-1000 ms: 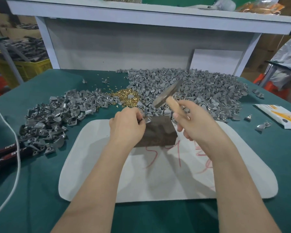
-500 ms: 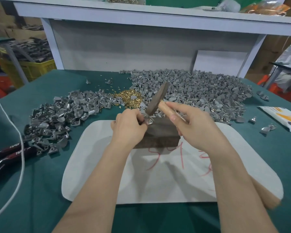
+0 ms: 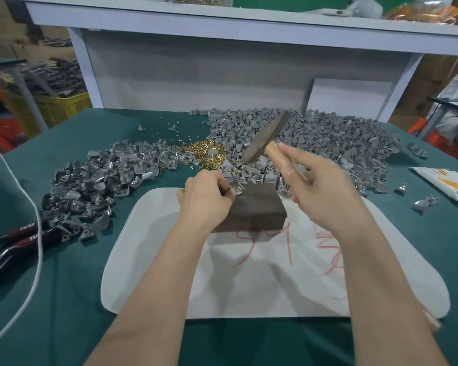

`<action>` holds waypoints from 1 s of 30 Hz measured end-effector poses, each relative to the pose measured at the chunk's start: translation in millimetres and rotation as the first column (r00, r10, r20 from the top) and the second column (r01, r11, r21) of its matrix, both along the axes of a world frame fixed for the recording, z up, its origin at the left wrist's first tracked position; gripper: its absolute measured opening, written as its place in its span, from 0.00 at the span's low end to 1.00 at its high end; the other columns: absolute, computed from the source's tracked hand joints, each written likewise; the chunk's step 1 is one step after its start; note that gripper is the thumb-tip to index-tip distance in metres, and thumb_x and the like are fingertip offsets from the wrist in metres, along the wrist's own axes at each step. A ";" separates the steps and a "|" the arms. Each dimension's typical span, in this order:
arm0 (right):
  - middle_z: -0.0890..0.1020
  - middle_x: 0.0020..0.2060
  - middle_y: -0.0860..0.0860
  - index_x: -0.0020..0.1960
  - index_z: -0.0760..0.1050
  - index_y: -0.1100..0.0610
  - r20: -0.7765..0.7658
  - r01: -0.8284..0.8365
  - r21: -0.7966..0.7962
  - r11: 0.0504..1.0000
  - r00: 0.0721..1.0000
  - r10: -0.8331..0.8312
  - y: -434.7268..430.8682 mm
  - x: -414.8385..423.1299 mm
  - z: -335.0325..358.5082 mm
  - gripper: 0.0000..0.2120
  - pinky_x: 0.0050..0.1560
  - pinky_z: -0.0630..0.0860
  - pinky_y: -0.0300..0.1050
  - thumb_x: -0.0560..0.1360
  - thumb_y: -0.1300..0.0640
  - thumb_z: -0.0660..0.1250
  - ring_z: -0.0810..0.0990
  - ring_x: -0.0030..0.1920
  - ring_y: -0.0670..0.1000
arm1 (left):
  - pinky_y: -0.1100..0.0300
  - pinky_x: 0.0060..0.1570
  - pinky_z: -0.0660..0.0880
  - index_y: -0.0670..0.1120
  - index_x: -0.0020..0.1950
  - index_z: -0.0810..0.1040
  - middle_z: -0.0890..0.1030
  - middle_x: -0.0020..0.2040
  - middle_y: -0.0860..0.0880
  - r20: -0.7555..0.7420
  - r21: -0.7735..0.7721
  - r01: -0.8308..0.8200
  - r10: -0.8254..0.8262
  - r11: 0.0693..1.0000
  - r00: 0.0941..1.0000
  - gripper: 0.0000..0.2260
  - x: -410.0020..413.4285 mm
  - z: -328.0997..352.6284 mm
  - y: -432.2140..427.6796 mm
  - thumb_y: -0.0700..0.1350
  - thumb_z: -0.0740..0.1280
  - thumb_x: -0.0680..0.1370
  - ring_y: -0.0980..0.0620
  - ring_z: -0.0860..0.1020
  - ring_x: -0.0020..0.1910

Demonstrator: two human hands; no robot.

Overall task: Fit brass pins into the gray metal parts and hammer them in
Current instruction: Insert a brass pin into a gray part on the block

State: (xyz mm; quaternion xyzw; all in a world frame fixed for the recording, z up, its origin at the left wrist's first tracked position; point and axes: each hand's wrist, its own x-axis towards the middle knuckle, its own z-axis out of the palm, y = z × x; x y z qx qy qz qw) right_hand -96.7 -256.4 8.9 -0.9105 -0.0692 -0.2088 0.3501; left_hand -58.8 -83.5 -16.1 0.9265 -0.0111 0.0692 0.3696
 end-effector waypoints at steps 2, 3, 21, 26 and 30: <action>0.68 0.20 0.28 0.66 0.71 0.39 -0.105 -0.063 -0.058 0.996 0.993 0.056 3.2 -1.8 -2.4 0.16 0.30 0.61 0.27 0.78 0.46 0.60 0.67 0.25 0.32 | 0.50 0.59 0.70 0.53 0.34 0.70 0.80 0.45 0.52 -0.001 0.009 -0.009 0.009 1.000 1.000 0.12 0.5 0.1 0.8 0.46 0.69 0.75 0.46 0.75 0.57; 0.68 0.20 0.28 0.66 0.71 0.39 -0.136 -0.087 -0.074 0.993 0.988 0.076 5.1 -2.6 -3.5 0.16 0.28 0.62 0.27 0.79 0.47 0.60 0.67 0.25 0.32 | 0.50 0.59 0.70 0.53 0.34 0.69 0.80 0.46 0.51 -0.001 0.017 -0.010 0.010 1.000 1.000 0.12 0.7 0.2 0.8 0.45 0.69 0.75 0.46 0.75 0.56; 0.83 0.40 0.47 0.40 0.79 0.47 -0.159 0.128 -0.047 0.991 0.978 -0.134 30.2 9.3 -20.8 0.02 0.48 0.75 0.44 0.71 0.52 0.72 0.81 0.46 0.51 | 0.52 0.58 0.66 0.56 0.38 0.74 0.78 0.48 0.55 0.031 0.092 0.110 -0.113 0.990 0.993 0.07 -5.6 3.5 -5.9 0.50 0.68 0.75 0.48 0.73 0.58; 0.82 0.45 0.51 0.45 0.80 0.49 -0.094 0.193 -0.182 0.964 0.973 -0.212 41.5 7.6 -18.9 0.02 0.45 0.72 0.44 0.73 0.53 0.69 0.79 0.48 0.54 | 0.52 0.58 0.67 0.55 0.39 0.74 0.77 0.46 0.54 0.048 0.108 0.119 -0.125 0.987 0.991 0.07 -6.2 3.7 -8.0 0.48 0.68 0.76 0.46 0.73 0.58; 0.80 0.47 0.51 0.44 0.77 0.47 -0.114 0.229 -0.201 0.953 0.960 -0.255 48.2 9.3 -18.8 0.01 0.42 0.68 0.43 0.74 0.52 0.67 0.78 0.47 0.56 | 0.51 0.57 0.69 0.53 0.40 0.74 0.78 0.48 0.51 0.059 0.134 0.140 -0.149 0.981 0.987 0.06 -7.3 5.1 -9.0 0.47 0.67 0.76 0.44 0.74 0.56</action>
